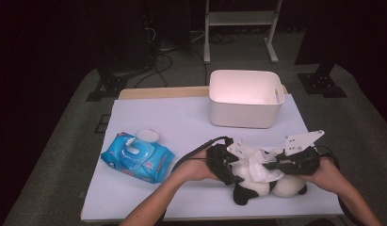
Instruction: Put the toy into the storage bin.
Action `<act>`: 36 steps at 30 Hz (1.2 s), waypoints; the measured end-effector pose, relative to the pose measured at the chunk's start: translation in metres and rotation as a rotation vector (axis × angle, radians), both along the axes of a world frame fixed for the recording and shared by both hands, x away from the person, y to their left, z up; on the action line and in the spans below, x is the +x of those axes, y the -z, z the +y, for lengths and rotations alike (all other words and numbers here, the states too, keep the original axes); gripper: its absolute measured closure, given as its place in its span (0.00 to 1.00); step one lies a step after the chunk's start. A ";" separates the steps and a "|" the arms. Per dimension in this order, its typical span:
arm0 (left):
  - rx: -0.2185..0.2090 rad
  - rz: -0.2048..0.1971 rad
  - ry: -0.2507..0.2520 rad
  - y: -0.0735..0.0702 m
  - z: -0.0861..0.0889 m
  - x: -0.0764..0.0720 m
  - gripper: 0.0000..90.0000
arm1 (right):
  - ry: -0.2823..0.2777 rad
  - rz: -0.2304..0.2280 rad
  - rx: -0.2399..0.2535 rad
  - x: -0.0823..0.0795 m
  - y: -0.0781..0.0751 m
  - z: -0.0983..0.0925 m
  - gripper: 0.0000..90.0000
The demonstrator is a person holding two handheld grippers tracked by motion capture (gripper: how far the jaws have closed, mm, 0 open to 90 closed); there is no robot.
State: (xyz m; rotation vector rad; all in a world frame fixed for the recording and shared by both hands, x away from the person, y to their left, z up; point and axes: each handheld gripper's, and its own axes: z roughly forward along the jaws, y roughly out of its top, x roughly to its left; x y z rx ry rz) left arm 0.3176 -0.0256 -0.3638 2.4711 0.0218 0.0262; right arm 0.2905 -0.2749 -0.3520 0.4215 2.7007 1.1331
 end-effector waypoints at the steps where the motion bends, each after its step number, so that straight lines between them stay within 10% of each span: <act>1: 0.002 0.001 0.001 -0.001 0.001 0.001 0.34 | -0.004 0.001 -0.002 0.000 0.001 0.002 0.90; 10: -0.043 -0.001 0.016 -0.024 0.004 0.001 0.35 | -0.040 -0.007 -0.004 -0.011 0.005 0.016 0.91; 36: 0.001 -0.006 0.020 -0.014 -0.009 0.000 0.35 | 0.028 -0.070 0.038 -0.025 -0.022 -0.015 0.68</act>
